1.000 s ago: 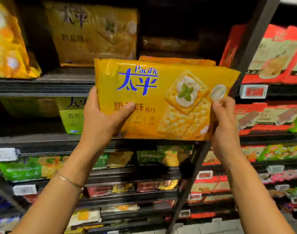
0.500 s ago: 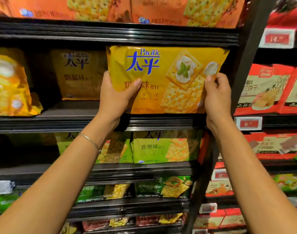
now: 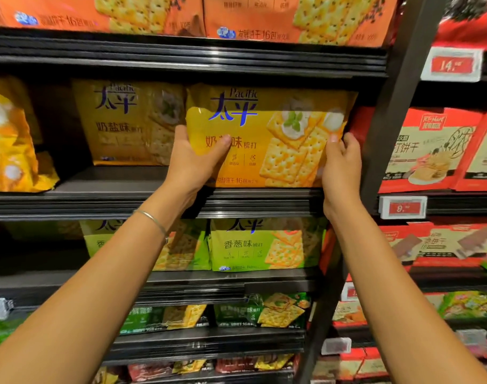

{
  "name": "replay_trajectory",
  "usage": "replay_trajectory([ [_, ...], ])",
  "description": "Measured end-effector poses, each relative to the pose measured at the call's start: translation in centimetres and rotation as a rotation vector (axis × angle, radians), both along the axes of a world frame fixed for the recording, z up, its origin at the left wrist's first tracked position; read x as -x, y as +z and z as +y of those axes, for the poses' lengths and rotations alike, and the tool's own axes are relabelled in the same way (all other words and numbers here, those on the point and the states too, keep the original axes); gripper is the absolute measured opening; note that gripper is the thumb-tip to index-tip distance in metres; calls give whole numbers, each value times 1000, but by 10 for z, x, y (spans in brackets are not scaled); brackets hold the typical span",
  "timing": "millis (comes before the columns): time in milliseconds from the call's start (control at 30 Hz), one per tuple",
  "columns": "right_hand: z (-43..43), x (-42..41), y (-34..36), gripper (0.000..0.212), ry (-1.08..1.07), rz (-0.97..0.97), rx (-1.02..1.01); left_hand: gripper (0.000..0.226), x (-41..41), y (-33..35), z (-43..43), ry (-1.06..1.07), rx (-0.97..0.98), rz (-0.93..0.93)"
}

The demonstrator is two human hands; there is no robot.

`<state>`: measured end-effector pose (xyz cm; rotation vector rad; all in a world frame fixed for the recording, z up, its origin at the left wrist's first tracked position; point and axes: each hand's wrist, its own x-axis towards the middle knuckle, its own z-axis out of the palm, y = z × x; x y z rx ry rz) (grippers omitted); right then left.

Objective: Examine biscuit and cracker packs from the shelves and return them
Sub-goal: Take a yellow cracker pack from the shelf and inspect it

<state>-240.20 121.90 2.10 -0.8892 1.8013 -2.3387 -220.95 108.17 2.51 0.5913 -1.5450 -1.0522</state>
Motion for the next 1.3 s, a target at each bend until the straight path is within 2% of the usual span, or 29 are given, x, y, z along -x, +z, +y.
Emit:
replay_trajectory([
  [133,16,-10,-24,64,-1,124,-62,72,-17,-8,-2,37,-25,48],
  [233,17,-13,-28,66,36,143,-40,59,-22,-11,-2,58,42,-34],
  [333,13,-6,-21,71,75,62,-4,44,-13,-8,-1,41,24,-12],
  [467,11,3,-15,64,94,2,11,36,-1,-6,-2,31,18,-28],
  [600,12,2,-13,68,117,4,-23,30,2,-2,-2,27,-18,-32],
  [767,15,6,-14,38,137,6,-94,22,2,0,0,14,-37,-44],
  [933,20,-1,-15,64,99,29,-90,21,0,2,3,-2,-42,-61],
  [1000,21,-3,-16,68,92,38,-92,24,-2,4,2,-2,-62,-73],
  [1133,24,-3,-20,71,66,69,-80,45,-4,3,6,8,-49,-51],
  [1300,27,-3,-25,77,83,90,-90,40,-3,0,9,53,31,-75],
])
